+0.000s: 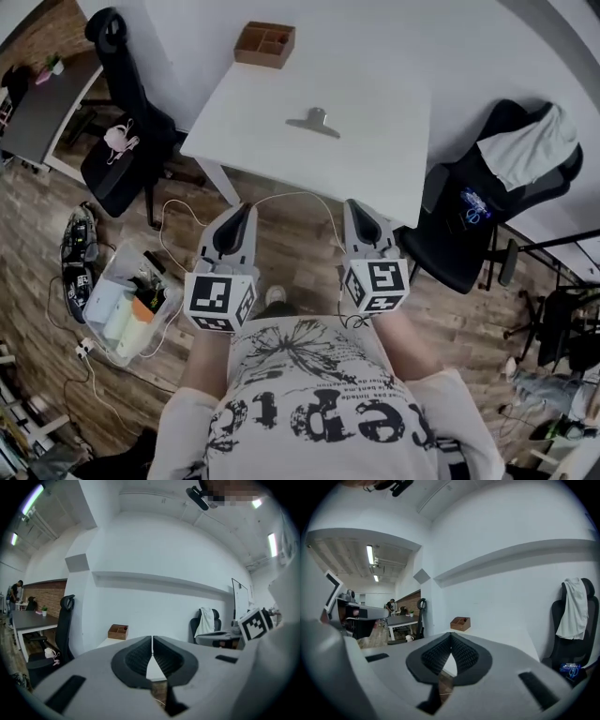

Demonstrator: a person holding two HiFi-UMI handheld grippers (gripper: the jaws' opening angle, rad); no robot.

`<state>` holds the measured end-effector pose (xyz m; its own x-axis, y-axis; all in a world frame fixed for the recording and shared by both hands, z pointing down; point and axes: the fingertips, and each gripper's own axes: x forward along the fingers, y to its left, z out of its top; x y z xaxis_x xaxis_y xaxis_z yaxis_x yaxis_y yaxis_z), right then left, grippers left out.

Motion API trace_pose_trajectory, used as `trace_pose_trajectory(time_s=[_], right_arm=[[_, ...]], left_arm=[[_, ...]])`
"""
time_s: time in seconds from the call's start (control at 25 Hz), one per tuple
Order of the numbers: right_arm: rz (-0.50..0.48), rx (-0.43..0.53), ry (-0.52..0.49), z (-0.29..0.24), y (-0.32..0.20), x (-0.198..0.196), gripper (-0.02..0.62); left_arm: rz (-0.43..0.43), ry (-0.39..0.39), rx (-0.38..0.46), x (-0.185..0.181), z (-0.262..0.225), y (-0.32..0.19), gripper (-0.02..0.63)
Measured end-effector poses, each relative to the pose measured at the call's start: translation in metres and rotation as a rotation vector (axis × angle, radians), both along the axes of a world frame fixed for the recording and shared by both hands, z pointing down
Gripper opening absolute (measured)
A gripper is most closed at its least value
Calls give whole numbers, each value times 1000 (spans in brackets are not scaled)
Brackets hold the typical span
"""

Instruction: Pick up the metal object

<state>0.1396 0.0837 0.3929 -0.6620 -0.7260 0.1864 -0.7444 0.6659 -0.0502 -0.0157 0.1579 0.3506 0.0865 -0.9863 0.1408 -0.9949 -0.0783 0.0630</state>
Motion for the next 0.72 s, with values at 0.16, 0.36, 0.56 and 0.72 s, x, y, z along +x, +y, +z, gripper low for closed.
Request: trace_pose_trajectory(time_s=[0.16, 0.36, 0.56, 0.72], right_arm=[[58, -26, 2, 3, -32, -36, -8], [112, -53, 31, 16, -72, -59, -8], [132, -111, 44, 41, -124, -79, -8], [151, -133, 39, 52, -176, -92, -8]], left_arm=[[47, -13, -12, -42, 0, -37, 12], [81, 12, -50, -70, 21, -79, 12], [117, 6, -77, -88, 42, -131, 12], [157, 4, -66, -98, 49, -188, 12]])
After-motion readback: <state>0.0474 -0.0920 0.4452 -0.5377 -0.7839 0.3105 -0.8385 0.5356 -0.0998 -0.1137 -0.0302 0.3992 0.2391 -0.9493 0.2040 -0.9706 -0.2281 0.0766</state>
